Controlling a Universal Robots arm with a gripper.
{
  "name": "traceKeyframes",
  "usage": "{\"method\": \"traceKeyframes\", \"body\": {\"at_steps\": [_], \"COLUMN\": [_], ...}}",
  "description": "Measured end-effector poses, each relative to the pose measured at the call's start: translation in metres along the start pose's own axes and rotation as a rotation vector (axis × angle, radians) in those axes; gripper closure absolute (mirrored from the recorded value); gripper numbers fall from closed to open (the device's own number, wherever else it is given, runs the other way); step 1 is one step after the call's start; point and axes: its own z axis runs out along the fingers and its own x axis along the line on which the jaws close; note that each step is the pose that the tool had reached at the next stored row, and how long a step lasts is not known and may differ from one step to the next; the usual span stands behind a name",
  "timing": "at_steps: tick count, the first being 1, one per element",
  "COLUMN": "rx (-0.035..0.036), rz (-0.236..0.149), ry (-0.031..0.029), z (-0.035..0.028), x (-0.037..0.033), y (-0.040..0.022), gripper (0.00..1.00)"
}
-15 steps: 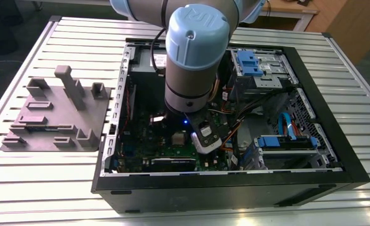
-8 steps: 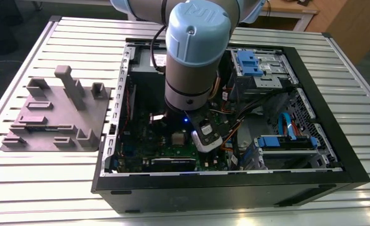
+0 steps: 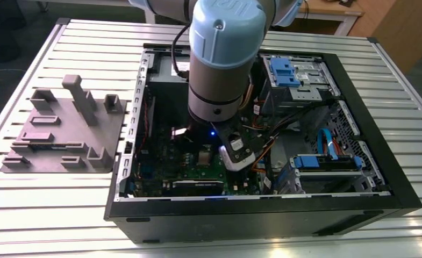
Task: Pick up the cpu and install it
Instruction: 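Place the cpu into insertion slot, then close the cpu cover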
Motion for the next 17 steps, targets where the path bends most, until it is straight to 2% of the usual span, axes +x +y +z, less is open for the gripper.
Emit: {"method": "traceKeyframes", "body": {"at_steps": [1, 2, 4, 5, 7, 9, 17], "rx": [-0.0001, -0.0001, -0.0004, -0.0004, -0.0001, -0.0001, -0.0001], "rz": [0.000, 0.000, 0.000, 0.000, 0.000, 0.000, 0.000], "ry": [-0.0001, -0.0001, -0.0002, -0.0002, -0.0001, -0.0001, 0.0000], "z": [-0.0011, -0.0019, -0.0021, -0.0022, -0.0023, -0.0024, -0.0031], "x": [0.0000, 0.0000, 0.0000, 0.0000, 0.0000, 0.0000, 0.0001], "y": [0.0001, 0.0001, 0.0002, 0.0002, 0.0001, 0.0001, 0.0001], "gripper": [0.63, 0.63, 0.75, 0.75, 0.87, 0.90, 0.90]}}
